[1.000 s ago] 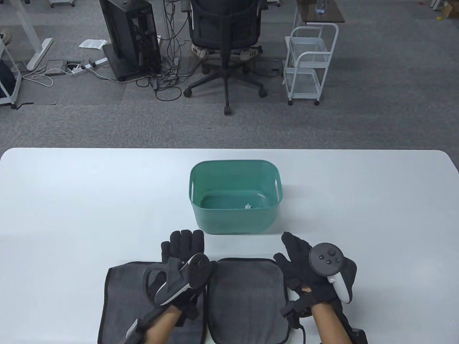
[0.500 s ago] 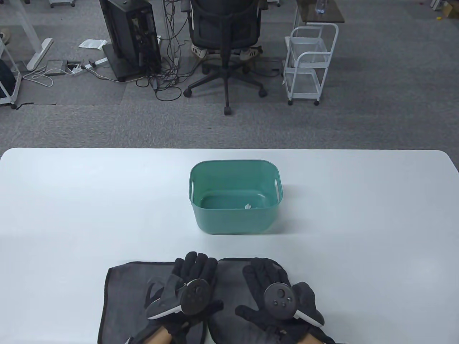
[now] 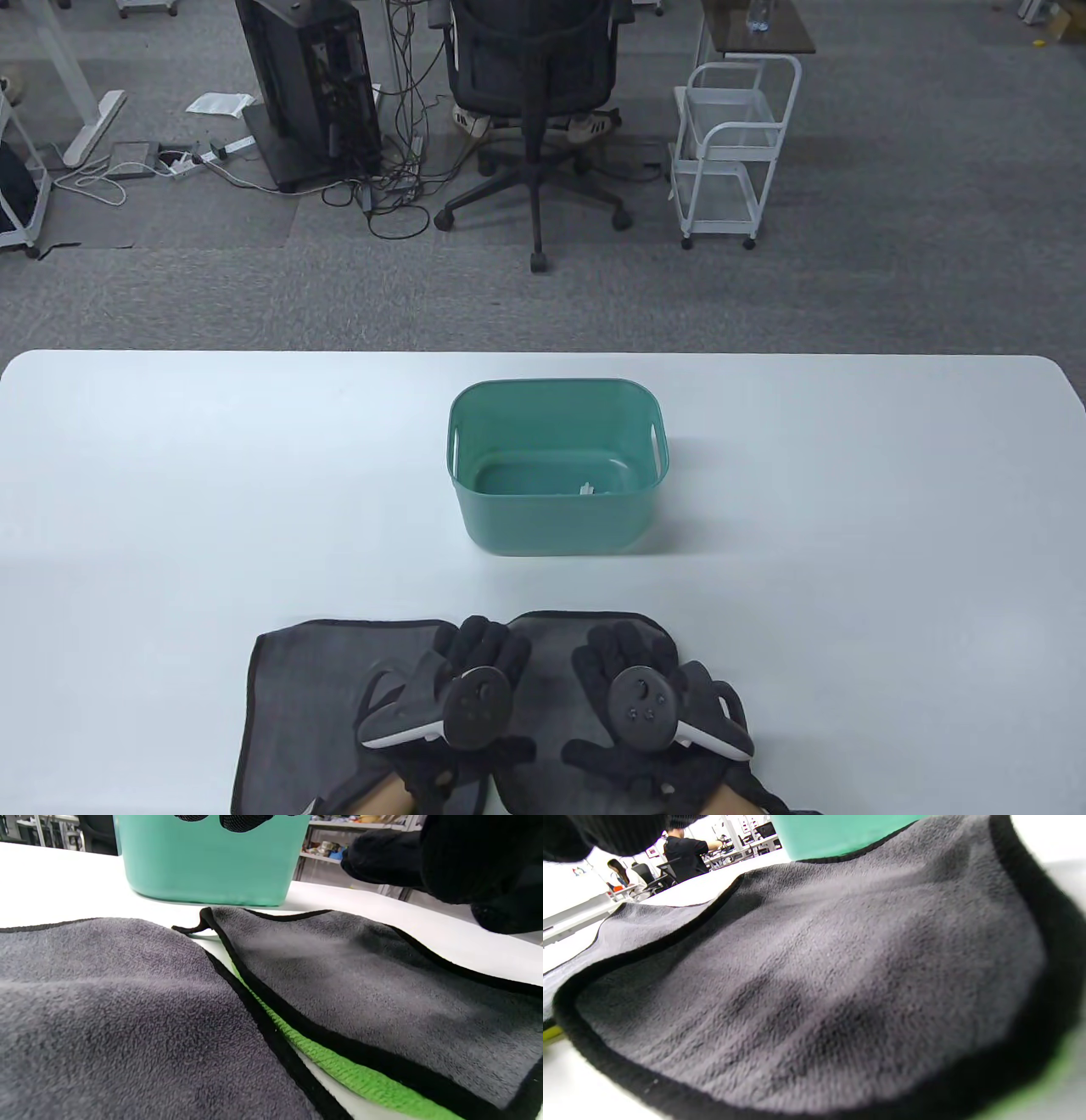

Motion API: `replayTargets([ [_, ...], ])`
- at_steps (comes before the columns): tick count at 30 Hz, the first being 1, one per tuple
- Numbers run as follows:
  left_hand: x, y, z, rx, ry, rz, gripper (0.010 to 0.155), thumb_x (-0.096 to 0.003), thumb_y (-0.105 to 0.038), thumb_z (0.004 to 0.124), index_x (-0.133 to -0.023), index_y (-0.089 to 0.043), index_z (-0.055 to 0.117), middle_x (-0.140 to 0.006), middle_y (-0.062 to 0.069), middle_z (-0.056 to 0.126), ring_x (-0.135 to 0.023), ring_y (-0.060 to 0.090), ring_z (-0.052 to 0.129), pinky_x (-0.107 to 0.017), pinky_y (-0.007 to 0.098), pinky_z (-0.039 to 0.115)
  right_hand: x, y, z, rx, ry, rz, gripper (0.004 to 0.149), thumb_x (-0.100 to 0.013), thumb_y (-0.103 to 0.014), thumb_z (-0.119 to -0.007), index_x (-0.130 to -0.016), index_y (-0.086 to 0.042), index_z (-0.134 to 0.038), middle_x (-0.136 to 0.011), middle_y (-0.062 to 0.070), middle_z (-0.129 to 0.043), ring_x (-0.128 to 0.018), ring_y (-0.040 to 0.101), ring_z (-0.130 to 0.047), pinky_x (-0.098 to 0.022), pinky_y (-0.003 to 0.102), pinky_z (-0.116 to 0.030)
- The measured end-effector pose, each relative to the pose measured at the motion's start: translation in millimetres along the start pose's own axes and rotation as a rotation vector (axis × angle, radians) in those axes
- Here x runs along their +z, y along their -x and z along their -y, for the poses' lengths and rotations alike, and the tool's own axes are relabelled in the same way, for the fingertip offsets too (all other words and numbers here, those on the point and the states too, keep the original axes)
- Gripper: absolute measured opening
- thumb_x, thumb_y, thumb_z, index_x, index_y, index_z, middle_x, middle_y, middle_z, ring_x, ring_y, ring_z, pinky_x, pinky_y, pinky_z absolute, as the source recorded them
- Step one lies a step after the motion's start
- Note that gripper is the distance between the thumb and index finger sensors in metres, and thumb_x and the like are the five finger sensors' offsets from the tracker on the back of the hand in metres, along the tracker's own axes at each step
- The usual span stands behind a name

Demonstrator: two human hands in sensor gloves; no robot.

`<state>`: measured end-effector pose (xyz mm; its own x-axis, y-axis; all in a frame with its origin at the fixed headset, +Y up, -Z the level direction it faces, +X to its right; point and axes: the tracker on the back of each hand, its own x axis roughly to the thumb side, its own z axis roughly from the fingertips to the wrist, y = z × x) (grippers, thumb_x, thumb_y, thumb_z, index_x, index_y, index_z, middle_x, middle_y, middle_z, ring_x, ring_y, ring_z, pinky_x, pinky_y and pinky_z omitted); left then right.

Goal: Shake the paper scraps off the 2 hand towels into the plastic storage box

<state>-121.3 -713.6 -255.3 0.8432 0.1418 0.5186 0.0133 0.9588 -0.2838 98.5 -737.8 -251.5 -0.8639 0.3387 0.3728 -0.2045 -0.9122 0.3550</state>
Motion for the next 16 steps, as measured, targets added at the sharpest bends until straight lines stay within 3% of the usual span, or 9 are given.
replayTargets([
  [6, -1.4, 5.0, 1.7, 0.027, 0.007, -0.011, 0.098, -0.0421, -0.073, 0.072, -0.110, -0.020, 0.026, -0.115, 0.014, 0.035, -0.111, 0.046, 0.034, -0.082, 0.056, 0.034, 2.7, 0.1, 5.4, -0.012, 0.039, 0.005, 0.092, -0.047, -0.066, -0.071, -0.108, -0.018, -0.022, -0.122, 0.007, -0.011, -0.112, 0.036, -0.006, -0.075, 0.058, -0.008],
  [16, -1.1, 7.7, 1.4, 0.039, -0.003, -0.032, 0.097, -0.0423, -0.073, 0.071, -0.110, -0.020, 0.027, -0.115, 0.014, 0.036, -0.111, 0.046, 0.034, -0.081, 0.056, 0.035, -0.1, 0.2, 0.2, 0.002, 0.011, -0.008, 0.091, -0.047, -0.066, -0.071, -0.108, -0.018, -0.023, -0.122, 0.007, -0.012, -0.112, 0.037, -0.007, -0.075, 0.059, -0.010],
])
